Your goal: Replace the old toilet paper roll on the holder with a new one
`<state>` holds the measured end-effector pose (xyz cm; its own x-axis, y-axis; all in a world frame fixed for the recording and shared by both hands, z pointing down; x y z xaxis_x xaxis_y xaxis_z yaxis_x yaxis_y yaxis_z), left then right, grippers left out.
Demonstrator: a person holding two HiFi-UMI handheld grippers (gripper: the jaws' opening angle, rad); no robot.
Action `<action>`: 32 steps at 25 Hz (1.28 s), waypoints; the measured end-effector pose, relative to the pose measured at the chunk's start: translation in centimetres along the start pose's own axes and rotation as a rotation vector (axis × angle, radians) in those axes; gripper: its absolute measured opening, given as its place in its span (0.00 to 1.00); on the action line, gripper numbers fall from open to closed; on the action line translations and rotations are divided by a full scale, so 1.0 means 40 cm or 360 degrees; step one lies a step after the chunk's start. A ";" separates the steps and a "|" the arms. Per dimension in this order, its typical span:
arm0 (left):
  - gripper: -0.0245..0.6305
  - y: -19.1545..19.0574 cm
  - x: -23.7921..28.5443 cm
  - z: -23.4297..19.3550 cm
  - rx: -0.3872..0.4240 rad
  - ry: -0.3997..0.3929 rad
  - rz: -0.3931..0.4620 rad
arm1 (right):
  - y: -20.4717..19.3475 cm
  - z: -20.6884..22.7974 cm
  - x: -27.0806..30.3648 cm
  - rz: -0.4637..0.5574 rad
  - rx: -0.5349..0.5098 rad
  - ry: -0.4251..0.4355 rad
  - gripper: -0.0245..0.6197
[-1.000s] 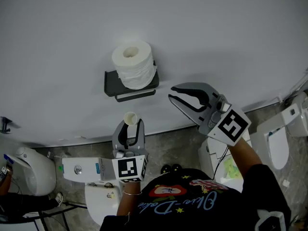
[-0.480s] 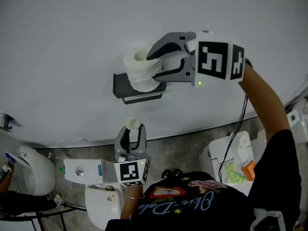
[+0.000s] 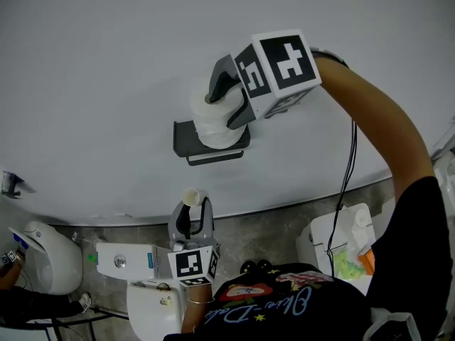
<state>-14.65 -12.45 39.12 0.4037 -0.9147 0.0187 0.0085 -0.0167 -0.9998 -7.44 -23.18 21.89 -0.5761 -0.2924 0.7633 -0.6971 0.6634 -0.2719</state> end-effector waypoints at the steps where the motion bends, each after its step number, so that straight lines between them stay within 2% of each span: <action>1: 0.29 0.001 -0.001 -0.001 -0.0003 0.0002 0.0003 | -0.003 -0.004 0.007 -0.0033 -0.0010 0.0039 0.35; 3: 0.29 0.001 -0.003 -0.002 -0.0007 0.0006 0.0006 | -0.008 -0.012 0.022 -0.0078 -0.0038 0.0092 0.35; 6: 0.29 -0.002 -0.009 -0.004 -0.0010 0.0012 -0.0002 | -0.004 -0.012 0.027 -0.0065 -0.0047 0.0094 0.35; 11: 0.29 -0.006 -0.011 -0.001 -0.0017 0.0005 -0.0006 | -0.003 -0.022 0.013 0.0027 0.0028 -0.0025 0.34; 14: 0.29 -0.004 -0.007 0.005 -0.0013 -0.0015 -0.0006 | -0.009 -0.035 -0.015 0.0161 0.0129 -0.0132 0.33; 19: 0.29 0.007 0.009 0.027 0.0002 -0.0069 0.0006 | -0.003 -0.082 -0.137 0.0652 0.0487 -0.0352 0.33; 22: 0.29 0.009 0.018 0.037 0.0023 -0.0104 -0.0009 | -0.028 -0.133 -0.210 0.1056 0.0843 -0.0561 0.33; 24: 0.29 0.010 0.024 0.042 0.0038 -0.0131 -0.0023 | -0.078 -0.189 -0.236 0.1265 0.1084 -0.0669 0.33; 27: 0.29 0.015 0.037 0.046 0.0061 -0.0160 -0.0044 | -0.179 -0.293 -0.209 0.1373 0.1402 -0.0798 0.32; 32: 0.29 0.015 0.044 0.057 0.0075 -0.0185 -0.0079 | -0.278 -0.401 -0.049 0.1340 0.1772 -0.0856 0.32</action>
<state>-11.87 -13.15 38.55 0.5049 -0.8603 0.0706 0.0728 -0.0391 -0.9966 8.29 -18.94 32.80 -0.8755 -0.4774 -0.0743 0.0936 -0.0167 -0.9955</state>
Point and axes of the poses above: the fingertips, and each gripper's own axes: x forward along the fingers, z to its right, y out of its top, the point moved 2 cm from there along -x, backward along the fingers, and after that the axes turned 15 degrees about -y, right-handed, at the moved point
